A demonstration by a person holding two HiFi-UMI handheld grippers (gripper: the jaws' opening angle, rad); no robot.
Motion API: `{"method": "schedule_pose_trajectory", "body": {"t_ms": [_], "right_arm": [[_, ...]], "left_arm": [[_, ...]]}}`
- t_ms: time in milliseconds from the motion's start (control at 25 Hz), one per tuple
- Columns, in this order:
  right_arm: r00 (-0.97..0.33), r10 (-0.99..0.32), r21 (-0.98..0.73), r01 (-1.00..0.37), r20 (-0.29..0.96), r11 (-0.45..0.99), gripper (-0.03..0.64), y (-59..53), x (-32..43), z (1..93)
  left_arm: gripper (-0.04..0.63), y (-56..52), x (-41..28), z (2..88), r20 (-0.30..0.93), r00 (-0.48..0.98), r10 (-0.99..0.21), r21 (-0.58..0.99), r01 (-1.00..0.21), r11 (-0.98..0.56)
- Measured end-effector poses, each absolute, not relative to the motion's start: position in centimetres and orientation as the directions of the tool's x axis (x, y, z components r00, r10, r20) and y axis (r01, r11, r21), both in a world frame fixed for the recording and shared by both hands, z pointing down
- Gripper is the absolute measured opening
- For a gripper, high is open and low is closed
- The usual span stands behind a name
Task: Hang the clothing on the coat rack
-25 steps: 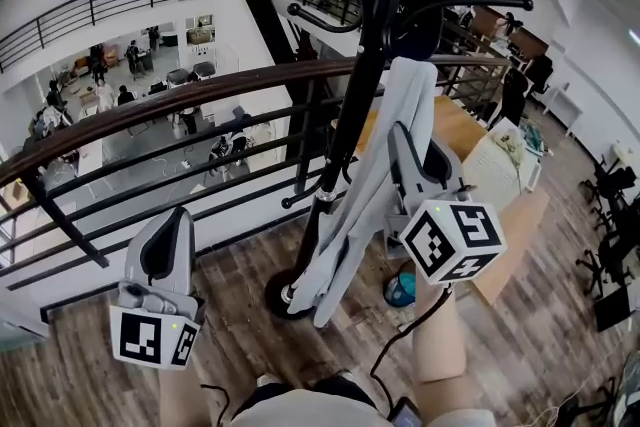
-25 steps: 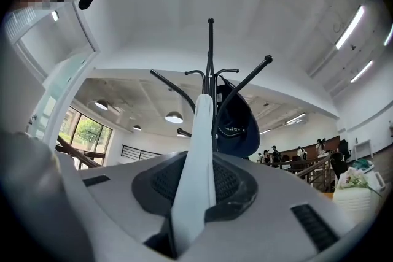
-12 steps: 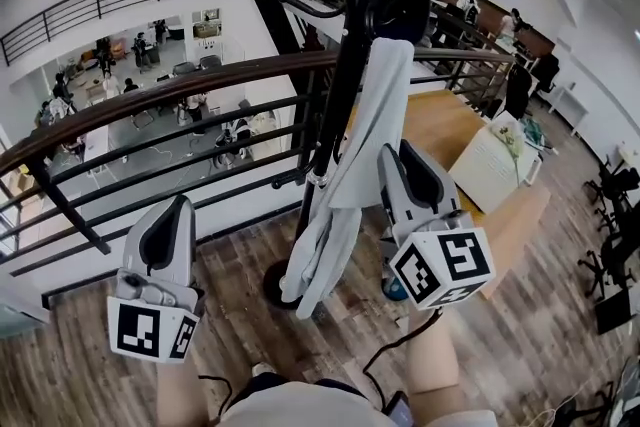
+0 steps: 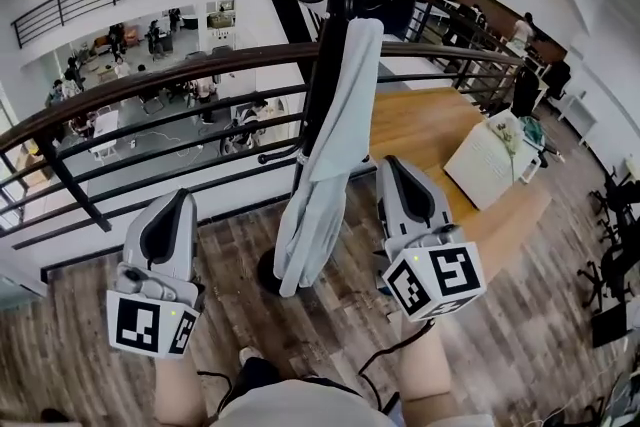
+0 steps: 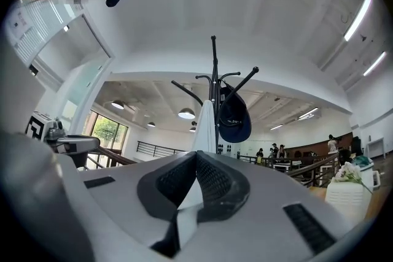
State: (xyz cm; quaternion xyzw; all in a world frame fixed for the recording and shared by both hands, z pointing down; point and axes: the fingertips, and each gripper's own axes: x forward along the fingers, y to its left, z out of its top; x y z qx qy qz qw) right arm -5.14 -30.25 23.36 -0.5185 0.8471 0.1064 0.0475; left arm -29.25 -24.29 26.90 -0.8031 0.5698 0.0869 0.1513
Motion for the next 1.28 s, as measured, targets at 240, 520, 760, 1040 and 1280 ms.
{"method": "schedule_pose_trajectory", "body": {"t_ms": [240, 520, 760, 1040, 1280], "right_arm": [[-0.476, -0.861, 0.149, -0.878, -0.177, 0.455, 0.0, -27.9, -3.3, 24.5], [-0.478, -0.864, 0.134, -0.877, -0.159, 0.461, 0.002, -25.6, -1.3, 26.4], [-0.472, -0.871, 0.118, -0.881, -0.14, 0.459, 0.002, -24.0, 0.4, 28.3], [-0.477, -0.871, 0.093, -0.878, -0.118, 0.469, 0.002, -22.6, 1.6, 30.1], [-0.474, -0.873, 0.088, -0.88, -0.112, 0.466, 0.002, -21.8, 2.7, 30.9]], "left_arm": [[0.006, -21.7, -27.2, 27.1, -0.306, 0.313, -0.899, -0.143, -0.949, -0.282], [0.008, -19.3, -25.4, 27.5, -0.292, 0.299, -0.908, -0.145, -0.953, -0.267], [0.006, -17.9, -24.0, 27.7, -0.286, 0.295, -0.912, -0.147, -0.954, -0.262], [0.006, -16.9, -22.8, 28.0, -0.281, 0.288, -0.915, -0.146, -0.956, -0.256], [0.008, -16.3, -21.9, 28.2, -0.276, 0.287, -0.917, -0.149, -0.956, -0.254]]}}
